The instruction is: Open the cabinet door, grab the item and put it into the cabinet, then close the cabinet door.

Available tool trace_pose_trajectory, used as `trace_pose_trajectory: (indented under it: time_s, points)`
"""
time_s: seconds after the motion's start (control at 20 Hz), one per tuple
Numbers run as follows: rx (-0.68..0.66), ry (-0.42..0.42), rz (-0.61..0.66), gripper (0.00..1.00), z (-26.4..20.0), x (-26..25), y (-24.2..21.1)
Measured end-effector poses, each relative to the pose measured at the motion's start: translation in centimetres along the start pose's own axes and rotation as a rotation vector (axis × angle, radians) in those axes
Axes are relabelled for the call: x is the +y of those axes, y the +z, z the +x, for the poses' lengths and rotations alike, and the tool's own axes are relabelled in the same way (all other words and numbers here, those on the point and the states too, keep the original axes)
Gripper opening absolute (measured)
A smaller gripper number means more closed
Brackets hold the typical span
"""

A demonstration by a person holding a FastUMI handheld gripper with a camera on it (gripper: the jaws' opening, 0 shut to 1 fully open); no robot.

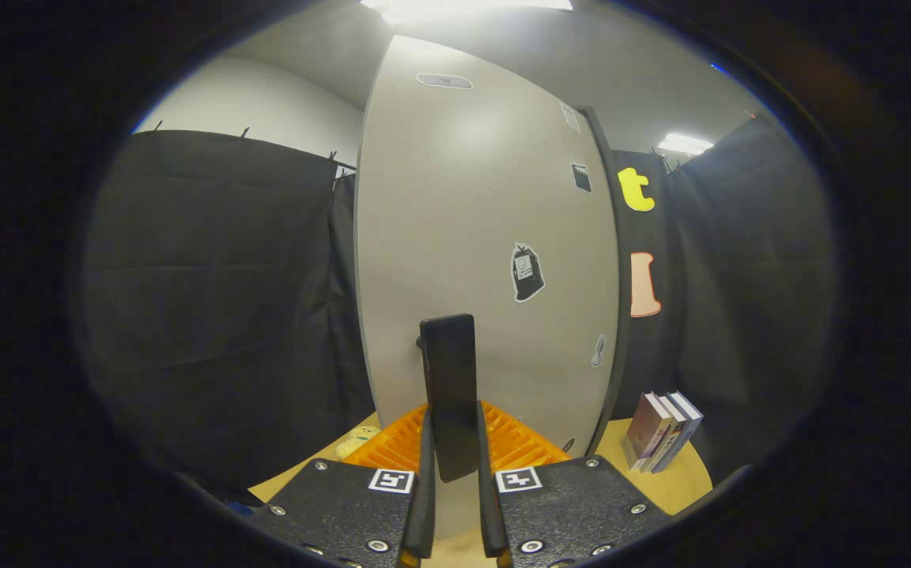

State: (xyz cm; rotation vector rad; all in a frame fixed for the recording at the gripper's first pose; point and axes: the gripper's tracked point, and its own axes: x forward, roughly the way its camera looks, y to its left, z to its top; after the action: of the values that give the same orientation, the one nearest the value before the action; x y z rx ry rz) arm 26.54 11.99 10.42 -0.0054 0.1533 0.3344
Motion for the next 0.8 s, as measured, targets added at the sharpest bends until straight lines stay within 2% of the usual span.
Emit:
trace_pose_trajectory:
  time_s: [0.6, 0.8]
  points:
    - [-0.019, -0.174, -0.042, 0.23, -3.0, -5.0, 0.4]
    - [-0.027, -0.265, -0.04, 0.22, -4.6, -7.5, 0.7]
